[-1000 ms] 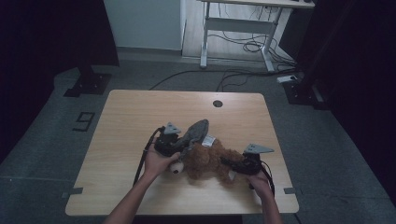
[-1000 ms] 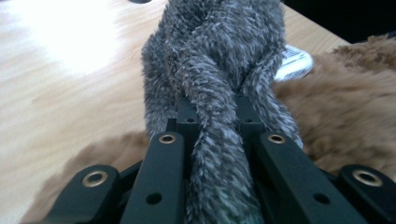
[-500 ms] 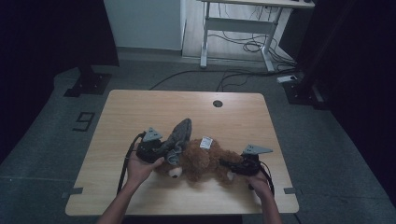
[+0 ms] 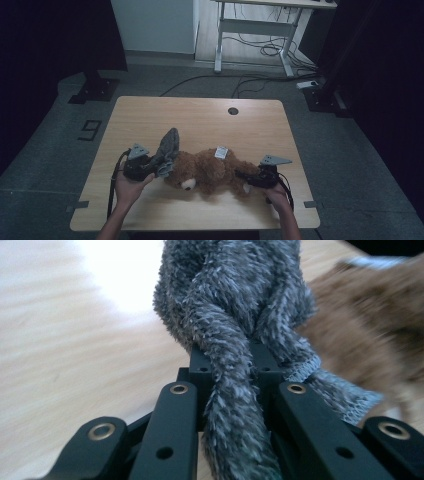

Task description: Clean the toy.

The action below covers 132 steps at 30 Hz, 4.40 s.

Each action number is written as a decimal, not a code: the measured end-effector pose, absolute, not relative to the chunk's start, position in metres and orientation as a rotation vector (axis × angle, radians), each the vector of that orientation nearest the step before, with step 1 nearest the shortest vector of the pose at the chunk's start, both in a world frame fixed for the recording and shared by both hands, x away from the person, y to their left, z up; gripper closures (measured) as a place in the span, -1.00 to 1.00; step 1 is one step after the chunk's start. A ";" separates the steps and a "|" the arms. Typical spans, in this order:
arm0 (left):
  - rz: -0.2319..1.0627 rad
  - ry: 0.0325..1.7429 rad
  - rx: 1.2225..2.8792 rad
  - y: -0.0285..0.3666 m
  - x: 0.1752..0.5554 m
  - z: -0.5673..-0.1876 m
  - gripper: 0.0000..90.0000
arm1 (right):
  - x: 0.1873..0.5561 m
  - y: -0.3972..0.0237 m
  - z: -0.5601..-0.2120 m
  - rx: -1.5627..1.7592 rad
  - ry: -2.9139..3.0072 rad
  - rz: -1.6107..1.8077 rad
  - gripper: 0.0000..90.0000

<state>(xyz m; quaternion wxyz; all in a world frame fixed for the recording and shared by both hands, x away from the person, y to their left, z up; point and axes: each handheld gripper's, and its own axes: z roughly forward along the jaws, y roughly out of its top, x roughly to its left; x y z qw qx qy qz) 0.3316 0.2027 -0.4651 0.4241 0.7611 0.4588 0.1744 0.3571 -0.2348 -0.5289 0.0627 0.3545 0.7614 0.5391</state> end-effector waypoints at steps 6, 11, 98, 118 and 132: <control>0.403 1.208 1.986 0.201 0.333 -0.502 0.73 | 0.359 -0.235 -0.531 1.096 2.292 1.630 0.23; 0.355 1.239 1.984 0.210 0.339 -0.505 0.73 | 0.358 -0.236 -0.531 1.101 2.289 1.631 0.23; 0.242 0.808 2.150 0.016 0.364 -0.436 0.72 | 0.358 -0.235 -0.530 1.073 2.283 1.601 0.23; 0.403 0.971 2.033 0.126 0.346 -0.425 0.72 | 0.359 -0.237 -0.532 1.096 2.284 1.619 0.21; 0.370 1.091 1.942 0.186 0.338 -0.451 0.72 | 0.359 -0.238 -0.533 1.102 2.284 1.629 0.21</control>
